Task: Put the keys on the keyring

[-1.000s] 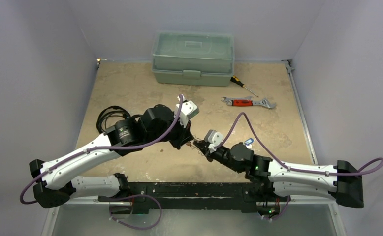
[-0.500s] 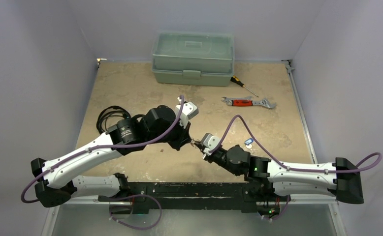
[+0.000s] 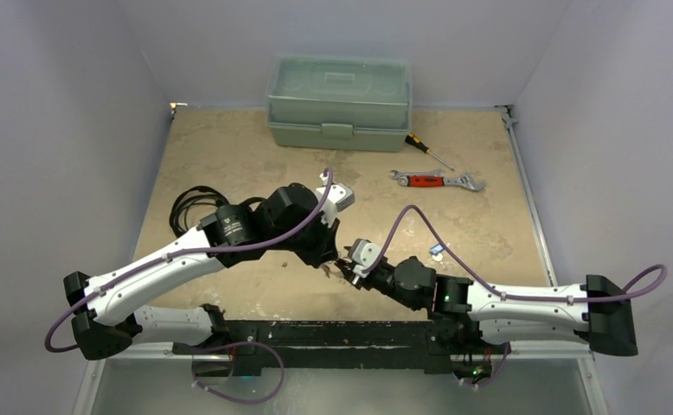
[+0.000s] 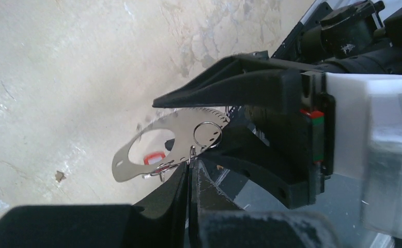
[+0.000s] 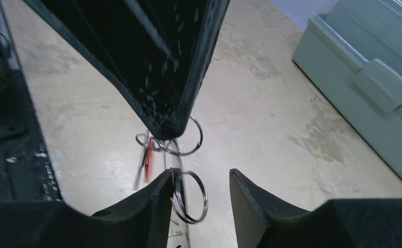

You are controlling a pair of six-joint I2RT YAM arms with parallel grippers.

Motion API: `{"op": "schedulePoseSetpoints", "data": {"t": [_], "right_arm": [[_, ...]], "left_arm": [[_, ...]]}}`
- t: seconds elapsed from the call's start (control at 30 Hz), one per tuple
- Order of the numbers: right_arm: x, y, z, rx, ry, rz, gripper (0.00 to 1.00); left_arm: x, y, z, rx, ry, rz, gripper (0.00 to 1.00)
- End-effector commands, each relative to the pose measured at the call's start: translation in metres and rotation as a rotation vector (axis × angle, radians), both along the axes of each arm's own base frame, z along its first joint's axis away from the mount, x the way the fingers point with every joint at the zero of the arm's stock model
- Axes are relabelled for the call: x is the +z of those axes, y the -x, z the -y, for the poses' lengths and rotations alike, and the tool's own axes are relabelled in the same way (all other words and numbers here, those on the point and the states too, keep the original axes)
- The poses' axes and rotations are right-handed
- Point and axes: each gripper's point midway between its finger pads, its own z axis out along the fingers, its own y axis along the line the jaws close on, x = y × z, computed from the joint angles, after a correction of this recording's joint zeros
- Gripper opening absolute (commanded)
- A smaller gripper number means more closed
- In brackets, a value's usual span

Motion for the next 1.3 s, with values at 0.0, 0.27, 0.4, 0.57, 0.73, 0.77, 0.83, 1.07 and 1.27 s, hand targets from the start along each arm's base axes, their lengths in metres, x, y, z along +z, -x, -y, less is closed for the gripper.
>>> {"op": "schedulePoseSetpoints", "data": {"t": [0.0, 0.27, 0.4, 0.57, 0.73, 0.77, 0.83, 1.07, 1.27], "right_arm": [[0.044, 0.013, -0.01, 0.079, -0.141, 0.015, 0.52], [0.054, 0.033, -0.011, 0.199, -0.184, 0.015, 0.64], [0.053, 0.042, -0.016, 0.261, -0.184, 0.014, 0.65], [0.051, 0.051, -0.021, 0.317, -0.186, 0.014, 0.58], [0.048, 0.052, -0.024, 0.326, -0.176, 0.014, 0.47], [0.047, 0.052, -0.025, 0.329, -0.171, 0.009, 0.47], [0.042, 0.054, -0.028, 0.337, -0.159, -0.007, 0.51], [0.04, 0.049, -0.024, 0.296, -0.158, -0.017, 0.46], [0.042, 0.046, -0.022, 0.278, -0.167, -0.006, 0.28]], "left_arm": [[0.008, 0.011, 0.003, 0.004, 0.04, -0.077, 0.0], [0.003, 0.025, 0.0, 0.013, 0.016, -0.182, 0.0], [0.001, 0.031, 0.003, 0.005, 0.01, -0.233, 0.0], [0.003, 0.031, 0.002, 0.015, 0.012, -0.235, 0.0], [0.006, 0.032, 0.003, 0.016, 0.036, -0.237, 0.0], [0.007, 0.032, 0.003, 0.02, 0.037, -0.236, 0.0], [0.01, 0.031, 0.003, 0.027, 0.046, -0.228, 0.0], [0.016, 0.027, 0.002, 0.045, 0.063, -0.211, 0.0], [0.017, 0.028, 0.002, 0.041, 0.07, -0.212, 0.0]]}}
